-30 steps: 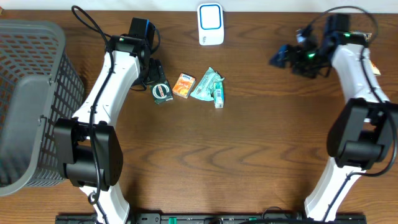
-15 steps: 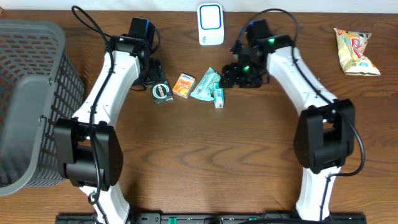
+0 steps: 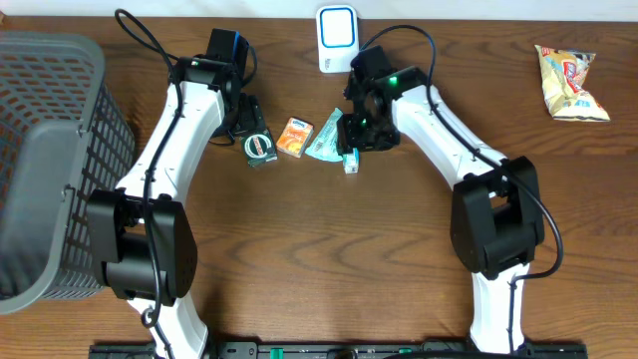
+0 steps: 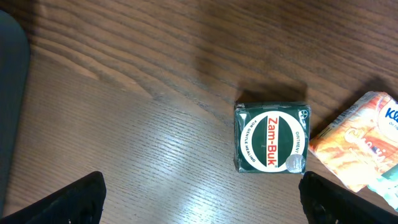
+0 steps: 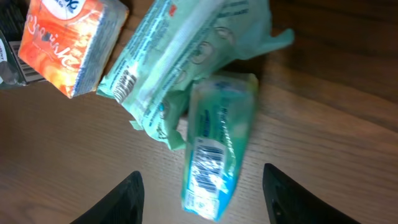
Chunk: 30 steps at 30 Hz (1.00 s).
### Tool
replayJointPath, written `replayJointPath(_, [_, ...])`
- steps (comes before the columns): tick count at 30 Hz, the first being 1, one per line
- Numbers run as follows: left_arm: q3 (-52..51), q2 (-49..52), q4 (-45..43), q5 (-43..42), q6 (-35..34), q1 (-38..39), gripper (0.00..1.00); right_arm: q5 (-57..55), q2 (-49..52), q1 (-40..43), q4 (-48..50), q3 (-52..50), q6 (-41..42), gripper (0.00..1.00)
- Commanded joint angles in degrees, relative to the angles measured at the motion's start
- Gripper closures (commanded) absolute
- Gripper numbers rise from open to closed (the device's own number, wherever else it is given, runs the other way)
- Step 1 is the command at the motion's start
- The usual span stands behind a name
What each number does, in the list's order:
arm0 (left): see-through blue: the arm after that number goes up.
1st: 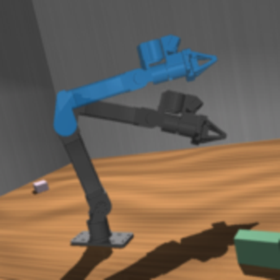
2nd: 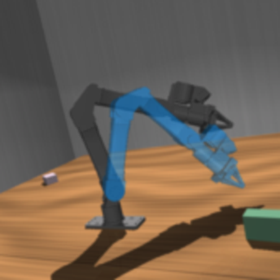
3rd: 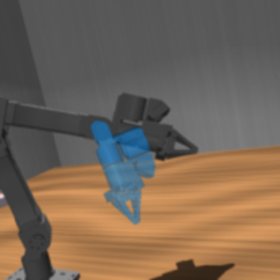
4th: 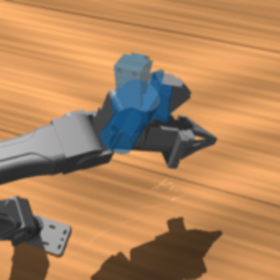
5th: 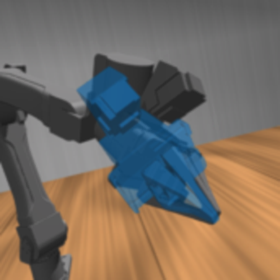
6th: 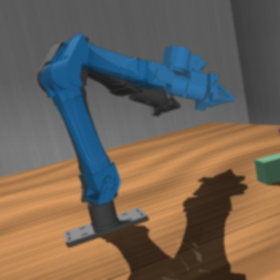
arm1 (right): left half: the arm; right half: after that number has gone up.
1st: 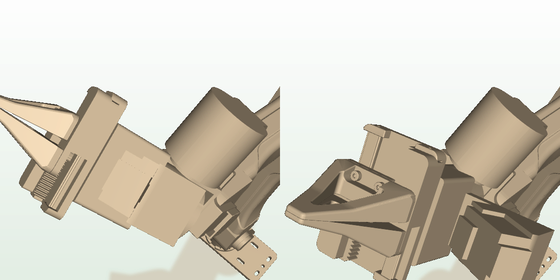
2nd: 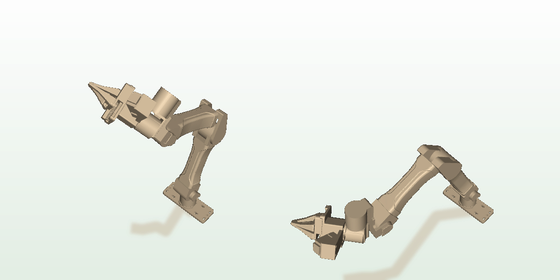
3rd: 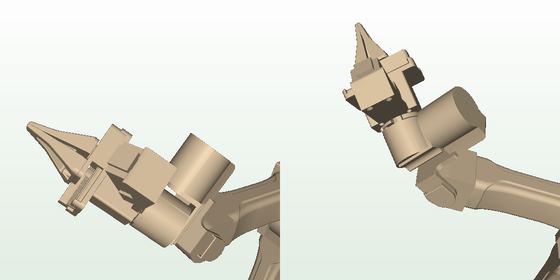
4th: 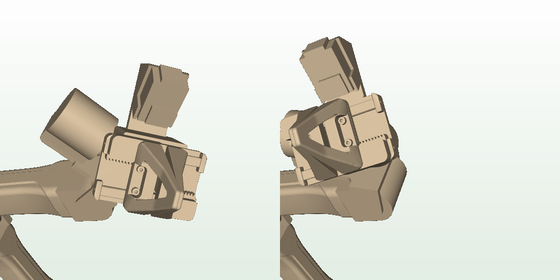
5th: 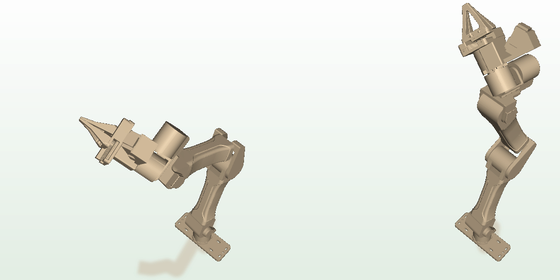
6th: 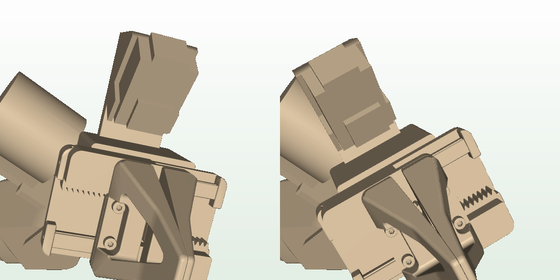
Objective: Scan the item barcode
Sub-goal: 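Reach the right gripper left to a light green pack and grasp it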
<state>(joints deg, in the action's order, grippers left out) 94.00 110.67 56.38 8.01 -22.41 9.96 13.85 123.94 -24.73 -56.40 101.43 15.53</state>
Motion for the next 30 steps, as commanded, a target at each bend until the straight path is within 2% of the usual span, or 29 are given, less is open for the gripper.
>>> replayJointPath(1, [0.3,-0.4,0.1,0.3,0.5,0.0,0.02,-0.7,2.7,-0.6,0.5,-0.1,0.7,0.45])
replayJointPath(3, [0.3,-0.4,0.1,0.3,0.5,0.0,0.02,-2.1,3.8,-0.5,0.4,-0.1,0.7,0.51])
replayJointPath(7, [0.3,-0.4,0.1,0.3,0.5,0.0,0.02,-5.4,4.9,-0.5,0.3,-0.1,0.7,0.55])
replayJointPath(8, [0.3,-0.4,0.1,0.4,0.5,0.0,0.02,-5.7,4.9,-0.5,0.3,-0.1,0.7,0.68])
replayJointPath(10, [0.3,-0.4,0.1,0.3,0.5,0.0,0.02,-6.3,4.9,-0.5,0.3,-0.1,0.7,0.81])
replayJointPath(13, [0.3,-0.4,0.1,0.3,0.5,0.0,0.02,-6.8,4.3,-0.2,0.0,0.3,0.5,0.83])
replayJointPath(16, [0.3,-0.4,0.1,0.3,0.5,0.0,0.02,-13.0,2.7,0.3,-3.1,1.9,0.1,0.92])
replayJointPath(20, [0.3,-0.4,0.1,0.3,0.5,0.0,0.02,-29.4,0.8,0.0,-8.4,4.4,1.2,0.94])
replayJointPath(23, [0.3,-0.4,0.1,0.3,0.5,0.0,0.02,-42.1,0.3,-0.7,-12.1,4.6,5.8,0.94])
replayJointPath(27, [0.3,-0.4,0.1,0.3,0.5,0.0,0.02,-43.2,1.2,-0.9,-9.9,0.8,8.8,0.99])
replayJointPath(28, [0.3,-0.4,0.1,0.3,0.5,0.0,0.02,-43.0,1.4,-0.9,-8.8,-0.5,8.9,0.97])
replayJointPath(29, [0.3,-0.4,0.1,0.3,0.5,0.0,0.02,-42.6,1.7,-1.0,-6.4,-3.0,8.9,0.85])
replayJointPath(30, [0.3,-0.4,0.1,0.3,0.5,0.0,0.02,-42.3,1.7,-1.0,-5.8,-3.7,8.9,0.80])
